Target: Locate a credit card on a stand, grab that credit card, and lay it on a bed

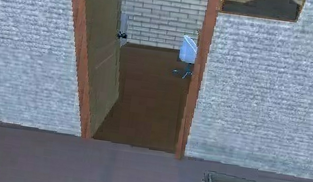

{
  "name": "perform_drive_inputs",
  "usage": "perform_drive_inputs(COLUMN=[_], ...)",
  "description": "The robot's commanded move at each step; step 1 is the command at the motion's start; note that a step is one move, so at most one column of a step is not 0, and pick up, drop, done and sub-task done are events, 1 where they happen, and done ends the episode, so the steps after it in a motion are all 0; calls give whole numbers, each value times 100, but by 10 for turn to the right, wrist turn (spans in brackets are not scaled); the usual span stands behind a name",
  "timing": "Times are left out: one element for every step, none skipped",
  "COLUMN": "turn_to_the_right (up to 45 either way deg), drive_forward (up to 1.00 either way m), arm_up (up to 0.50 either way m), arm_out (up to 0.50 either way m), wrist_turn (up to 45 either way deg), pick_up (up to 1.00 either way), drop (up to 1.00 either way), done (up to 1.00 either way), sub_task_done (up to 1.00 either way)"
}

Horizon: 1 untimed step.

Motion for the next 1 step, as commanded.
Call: perform_drive_inputs(turn_to_the_right=[-180], drive_forward=[0], arm_up=[0], arm_out=[0], wrist_turn=[0], pick_up=[0], drop=[0], done=[0], sub_task_done=[0])
